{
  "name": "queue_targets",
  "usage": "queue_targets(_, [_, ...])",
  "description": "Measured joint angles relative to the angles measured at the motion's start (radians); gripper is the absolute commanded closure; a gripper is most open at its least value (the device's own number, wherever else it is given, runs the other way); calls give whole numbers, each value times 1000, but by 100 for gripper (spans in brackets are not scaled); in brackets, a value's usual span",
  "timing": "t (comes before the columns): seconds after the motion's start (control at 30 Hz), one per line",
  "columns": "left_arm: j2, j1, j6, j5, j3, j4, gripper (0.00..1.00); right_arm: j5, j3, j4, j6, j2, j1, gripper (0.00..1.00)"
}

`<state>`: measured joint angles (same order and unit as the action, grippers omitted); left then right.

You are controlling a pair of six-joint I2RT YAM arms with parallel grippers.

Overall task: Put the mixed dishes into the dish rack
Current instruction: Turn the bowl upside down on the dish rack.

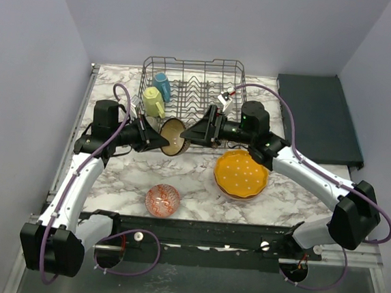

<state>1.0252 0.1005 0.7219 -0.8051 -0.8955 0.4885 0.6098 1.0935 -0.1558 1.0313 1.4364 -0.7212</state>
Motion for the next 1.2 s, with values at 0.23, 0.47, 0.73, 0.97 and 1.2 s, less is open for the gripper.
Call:
queue_targets(0.23, [-17, 0, 3, 0, 4, -8, 100, -9, 0, -1, 12, 0, 0, 42])
queue_targets(0.47, [-18, -1, 14, 1, 13, -9, 87, -19, 0, 0, 14, 2, -3, 62])
queue_targets(0.73, [-18, 0, 22, 4, 18, -18, 58, -44, 2, 27, 0, 2, -12, 65])
queue_targets(0.97, [-19, 0, 25, 2, 18, -29, 50, -85, 20, 85, -41, 1, -18, 66])
queue_targets(1.2, [-24, 0, 24, 7, 18, -31, 46, -157, 64, 187, -115, -6, -19, 69])
